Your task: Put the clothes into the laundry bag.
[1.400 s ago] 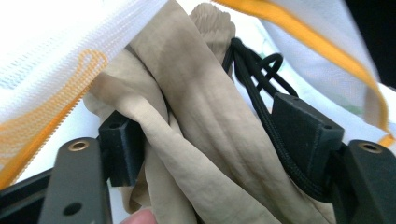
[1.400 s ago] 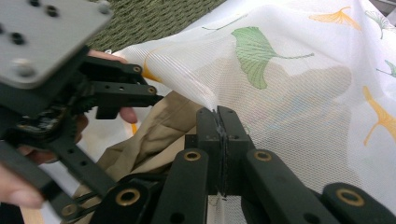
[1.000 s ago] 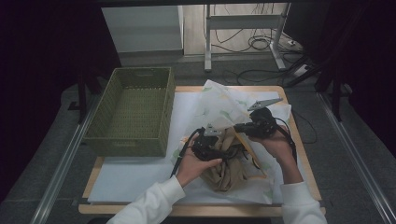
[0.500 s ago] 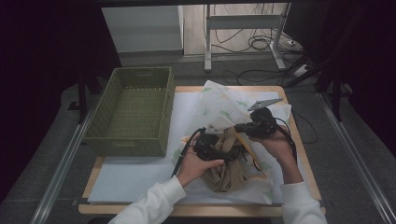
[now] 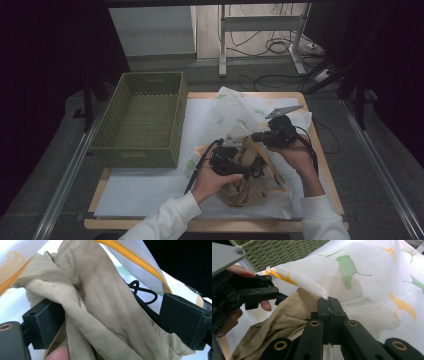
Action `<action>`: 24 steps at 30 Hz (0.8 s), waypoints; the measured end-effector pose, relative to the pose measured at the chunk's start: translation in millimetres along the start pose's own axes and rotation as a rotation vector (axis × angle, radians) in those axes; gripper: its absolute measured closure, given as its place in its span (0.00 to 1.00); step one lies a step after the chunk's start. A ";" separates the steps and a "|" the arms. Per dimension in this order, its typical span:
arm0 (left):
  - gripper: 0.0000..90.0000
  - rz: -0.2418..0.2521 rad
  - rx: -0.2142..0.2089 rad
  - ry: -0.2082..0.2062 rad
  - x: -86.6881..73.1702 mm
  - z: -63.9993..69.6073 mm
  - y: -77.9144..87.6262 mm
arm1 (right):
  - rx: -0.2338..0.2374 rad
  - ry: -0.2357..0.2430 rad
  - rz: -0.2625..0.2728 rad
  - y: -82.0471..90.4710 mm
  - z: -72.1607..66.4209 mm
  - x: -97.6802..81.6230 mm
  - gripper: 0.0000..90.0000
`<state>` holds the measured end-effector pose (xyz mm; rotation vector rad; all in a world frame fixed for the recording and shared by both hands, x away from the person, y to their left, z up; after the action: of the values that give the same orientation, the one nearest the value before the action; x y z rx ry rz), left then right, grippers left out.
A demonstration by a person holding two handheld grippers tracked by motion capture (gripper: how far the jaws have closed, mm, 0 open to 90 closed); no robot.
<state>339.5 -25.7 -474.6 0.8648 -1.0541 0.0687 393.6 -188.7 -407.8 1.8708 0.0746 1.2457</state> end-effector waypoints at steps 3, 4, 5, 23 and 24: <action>0.09 0.007 0.006 -0.004 -0.5 1.3 3.3 | 0.000 -0.001 0.000 0.6 0.2 -0.1 0.99; 0.10 0.010 0.003 -0.009 -0.8 1.4 5.2 | 0.000 -0.001 0.001 0.8 0.5 -0.2 0.99; 0.10 0.014 0.001 -0.010 -1.2 1.8 7.2 | 0.000 -0.002 0.001 0.9 0.7 -0.3 0.99; 0.23 0.058 -0.046 -0.111 -19.5 19.7 55.4 | -0.002 -0.002 -0.001 1.1 1.5 -0.8 0.99; 0.24 0.057 -0.051 -0.111 -21.5 19.3 57.6 | -0.002 -0.003 -0.001 1.2 1.6 -0.8 0.99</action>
<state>288.9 8.1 -453.5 0.8000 -1.1801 0.0418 393.9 -190.8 -407.8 1.8704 0.0721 1.2422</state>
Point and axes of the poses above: each handheld gripper's, and its own axes: y roughly backward along the jaws, x roughly out of its top, z roughly to its right, the point moved 2 cm from there along -y, roughly forward along the jaws, and after that the axes turned 2 degrees about x, right-handed, at the moved point
